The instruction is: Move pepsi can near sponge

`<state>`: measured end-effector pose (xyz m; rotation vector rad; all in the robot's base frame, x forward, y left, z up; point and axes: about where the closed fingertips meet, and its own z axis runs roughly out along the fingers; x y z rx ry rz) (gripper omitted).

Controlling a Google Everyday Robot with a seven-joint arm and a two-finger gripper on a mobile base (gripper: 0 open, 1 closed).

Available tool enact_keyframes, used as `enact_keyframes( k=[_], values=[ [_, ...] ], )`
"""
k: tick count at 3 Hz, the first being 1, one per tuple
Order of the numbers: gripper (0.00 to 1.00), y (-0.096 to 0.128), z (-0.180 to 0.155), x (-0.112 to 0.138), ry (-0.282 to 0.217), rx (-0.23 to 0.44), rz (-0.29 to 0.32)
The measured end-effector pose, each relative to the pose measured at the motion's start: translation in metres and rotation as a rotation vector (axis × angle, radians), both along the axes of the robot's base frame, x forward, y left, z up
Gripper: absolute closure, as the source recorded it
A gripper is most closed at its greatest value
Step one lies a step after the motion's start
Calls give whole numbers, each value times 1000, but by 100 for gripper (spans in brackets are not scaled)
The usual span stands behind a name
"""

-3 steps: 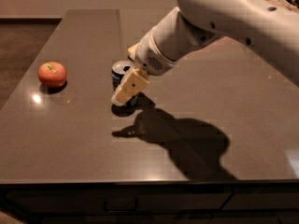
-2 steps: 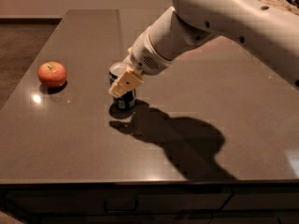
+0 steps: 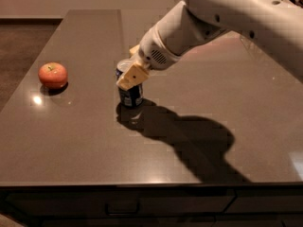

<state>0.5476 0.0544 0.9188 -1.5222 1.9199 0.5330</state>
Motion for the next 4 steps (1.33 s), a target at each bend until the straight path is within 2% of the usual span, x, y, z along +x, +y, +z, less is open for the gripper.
enact_keyframes(
  k=[1,3,4],
  values=[
    [100,-19,2,23,3,-1,-61],
    [100,-54,0,80,7,11,-170],
    [85,-66,2,103,-2,20,-224]
  ],
)
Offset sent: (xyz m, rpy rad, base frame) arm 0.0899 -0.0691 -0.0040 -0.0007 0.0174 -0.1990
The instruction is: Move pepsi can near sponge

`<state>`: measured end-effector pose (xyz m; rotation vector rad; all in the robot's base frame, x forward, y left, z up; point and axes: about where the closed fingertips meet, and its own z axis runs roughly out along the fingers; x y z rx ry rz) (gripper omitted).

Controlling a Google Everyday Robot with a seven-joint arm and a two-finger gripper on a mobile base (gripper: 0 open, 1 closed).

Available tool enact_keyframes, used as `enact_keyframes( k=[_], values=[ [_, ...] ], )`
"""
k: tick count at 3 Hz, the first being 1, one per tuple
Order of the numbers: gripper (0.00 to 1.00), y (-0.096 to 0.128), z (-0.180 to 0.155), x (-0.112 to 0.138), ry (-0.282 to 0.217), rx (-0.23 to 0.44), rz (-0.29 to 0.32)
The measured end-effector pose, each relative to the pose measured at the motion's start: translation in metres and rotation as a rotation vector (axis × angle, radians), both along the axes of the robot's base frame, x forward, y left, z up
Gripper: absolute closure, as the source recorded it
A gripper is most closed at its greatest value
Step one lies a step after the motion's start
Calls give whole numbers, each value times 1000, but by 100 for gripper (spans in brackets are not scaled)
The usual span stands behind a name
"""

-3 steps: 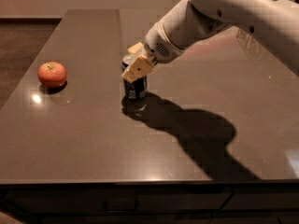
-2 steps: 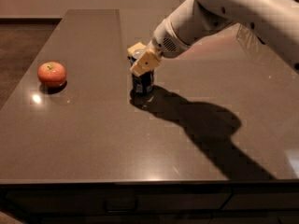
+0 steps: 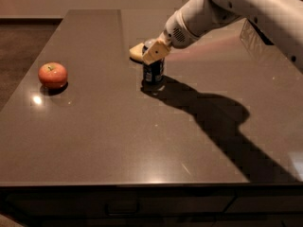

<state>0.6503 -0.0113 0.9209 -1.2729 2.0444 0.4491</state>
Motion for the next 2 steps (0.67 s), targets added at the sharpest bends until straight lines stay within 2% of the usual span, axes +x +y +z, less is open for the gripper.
enact_keyframes(
  k=[1,2],
  values=[
    [62,-8,-2,15,-9,-10,-34],
    [38,-6,-3,14,-7,-10,-30]
  ],
)
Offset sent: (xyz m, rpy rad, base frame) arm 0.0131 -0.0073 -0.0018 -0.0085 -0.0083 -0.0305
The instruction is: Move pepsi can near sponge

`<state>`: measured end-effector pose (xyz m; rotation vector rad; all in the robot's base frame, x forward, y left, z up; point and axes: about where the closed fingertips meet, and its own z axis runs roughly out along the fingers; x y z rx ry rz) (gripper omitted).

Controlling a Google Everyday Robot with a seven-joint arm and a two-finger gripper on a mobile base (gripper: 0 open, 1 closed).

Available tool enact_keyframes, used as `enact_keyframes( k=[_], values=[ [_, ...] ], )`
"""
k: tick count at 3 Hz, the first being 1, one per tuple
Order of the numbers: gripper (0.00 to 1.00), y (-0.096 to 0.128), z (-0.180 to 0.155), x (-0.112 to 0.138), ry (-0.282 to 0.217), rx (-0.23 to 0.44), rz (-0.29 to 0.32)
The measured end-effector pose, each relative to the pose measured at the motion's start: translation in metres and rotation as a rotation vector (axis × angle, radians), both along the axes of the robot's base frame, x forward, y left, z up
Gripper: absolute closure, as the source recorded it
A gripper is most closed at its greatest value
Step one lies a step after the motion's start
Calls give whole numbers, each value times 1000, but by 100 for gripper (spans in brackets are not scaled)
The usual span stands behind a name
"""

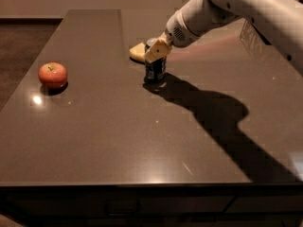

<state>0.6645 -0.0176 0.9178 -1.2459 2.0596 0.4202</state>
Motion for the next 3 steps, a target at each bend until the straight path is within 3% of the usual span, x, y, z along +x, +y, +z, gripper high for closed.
enact_keyframes(
  k=[1,2,3],
  values=[
    [15,2,-1,0,2,0,3],
    [0,3,-2,0,4,-1,6],
    [0,4,-2,0,4,-1,6]
  ],
)
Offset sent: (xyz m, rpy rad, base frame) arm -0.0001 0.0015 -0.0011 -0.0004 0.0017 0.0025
